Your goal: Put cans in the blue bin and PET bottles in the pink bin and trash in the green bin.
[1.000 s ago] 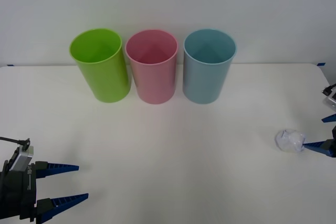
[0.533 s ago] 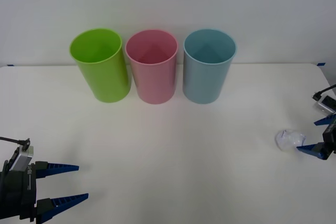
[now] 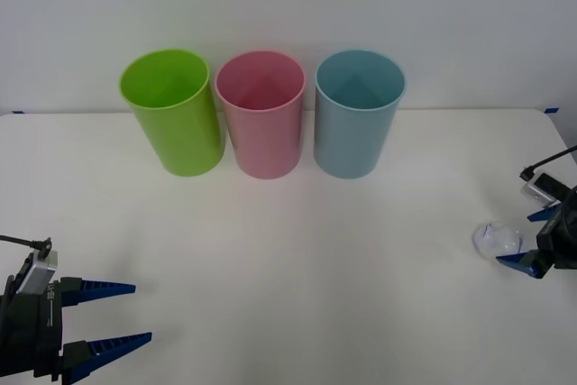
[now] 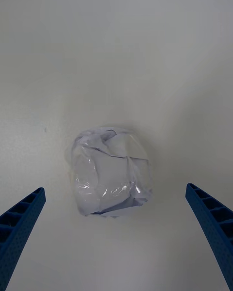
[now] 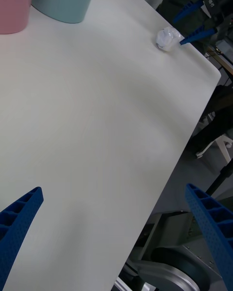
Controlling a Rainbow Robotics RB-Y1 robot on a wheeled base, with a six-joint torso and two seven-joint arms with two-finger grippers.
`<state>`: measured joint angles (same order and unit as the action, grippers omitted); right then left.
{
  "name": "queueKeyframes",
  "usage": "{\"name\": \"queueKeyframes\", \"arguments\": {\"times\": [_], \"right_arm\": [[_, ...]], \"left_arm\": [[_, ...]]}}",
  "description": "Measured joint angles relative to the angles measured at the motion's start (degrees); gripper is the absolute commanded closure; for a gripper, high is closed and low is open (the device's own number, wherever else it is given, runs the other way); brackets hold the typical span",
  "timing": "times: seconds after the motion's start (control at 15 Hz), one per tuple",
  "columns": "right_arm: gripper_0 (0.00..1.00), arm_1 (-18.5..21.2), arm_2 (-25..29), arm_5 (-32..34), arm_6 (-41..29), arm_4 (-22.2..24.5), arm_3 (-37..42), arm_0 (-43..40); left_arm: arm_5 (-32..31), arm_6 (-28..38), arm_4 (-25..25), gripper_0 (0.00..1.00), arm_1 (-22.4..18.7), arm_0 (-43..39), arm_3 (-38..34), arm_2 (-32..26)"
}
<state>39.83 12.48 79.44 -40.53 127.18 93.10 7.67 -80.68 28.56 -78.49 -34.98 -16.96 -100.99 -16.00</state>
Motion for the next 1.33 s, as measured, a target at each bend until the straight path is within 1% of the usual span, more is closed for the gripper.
{"name": "queueKeyframes", "arguments": {"times": [0.67, 1.07, 1.33], "right_arm": [[0.0, -4.0, -0.1, -1.0, 2.7, 4.1, -5.3, 2.6], [0.0, -5.7, -0.2, -2.6, 4.1, 4.9, -8.8, 4.2], [0.0, -6.1, -0.3, -3.0, 4.4, 5.5, -9.4, 4.7]], "left_arm": [[0.0, 0.0, 0.0, 0.0, 0.0, 0.0, 0.0, 0.0], [0.0, 0.0, 0.0, 0.0, 0.0, 0.0, 0.0, 0.0], [0.0, 0.0, 0.0, 0.0, 0.0, 0.0, 0.0, 0.0]]}}
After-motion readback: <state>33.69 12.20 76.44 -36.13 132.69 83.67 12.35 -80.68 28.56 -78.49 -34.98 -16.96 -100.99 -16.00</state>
